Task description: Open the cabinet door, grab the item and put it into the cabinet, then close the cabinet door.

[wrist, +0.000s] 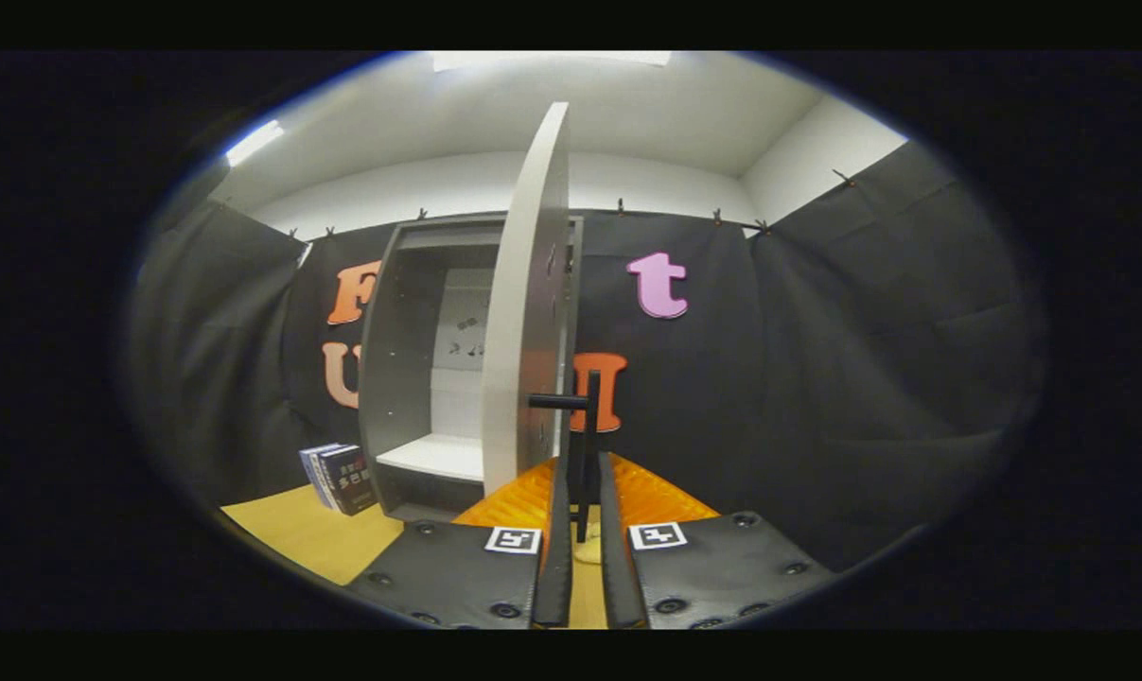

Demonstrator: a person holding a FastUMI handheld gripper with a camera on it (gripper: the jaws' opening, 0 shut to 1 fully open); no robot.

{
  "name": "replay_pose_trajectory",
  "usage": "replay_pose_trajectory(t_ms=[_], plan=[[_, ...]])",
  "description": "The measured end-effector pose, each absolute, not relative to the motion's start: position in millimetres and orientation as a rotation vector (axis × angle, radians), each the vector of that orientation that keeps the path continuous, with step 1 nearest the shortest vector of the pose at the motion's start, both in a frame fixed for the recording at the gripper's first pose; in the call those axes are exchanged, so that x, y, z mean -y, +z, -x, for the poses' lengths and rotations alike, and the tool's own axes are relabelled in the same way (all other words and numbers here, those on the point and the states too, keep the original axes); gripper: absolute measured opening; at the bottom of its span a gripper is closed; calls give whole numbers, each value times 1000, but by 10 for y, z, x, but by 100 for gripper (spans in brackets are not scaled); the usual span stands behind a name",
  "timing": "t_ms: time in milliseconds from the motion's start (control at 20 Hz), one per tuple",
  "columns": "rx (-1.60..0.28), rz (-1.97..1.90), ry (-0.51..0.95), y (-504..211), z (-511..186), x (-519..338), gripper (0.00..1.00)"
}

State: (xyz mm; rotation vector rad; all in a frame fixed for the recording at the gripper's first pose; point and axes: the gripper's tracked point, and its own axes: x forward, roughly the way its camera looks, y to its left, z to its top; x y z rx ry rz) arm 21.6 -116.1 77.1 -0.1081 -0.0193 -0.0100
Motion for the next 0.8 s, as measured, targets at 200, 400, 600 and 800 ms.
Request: replay_pose_trajectory(t_ms=[200,400,600,800], plan=[[56,131,-75,869,-116,1200,27],[61,173,-68,901,-5,1054,27],[65,156,85,839,-48,604,27],[47,80,237,629,-160,90,27]])
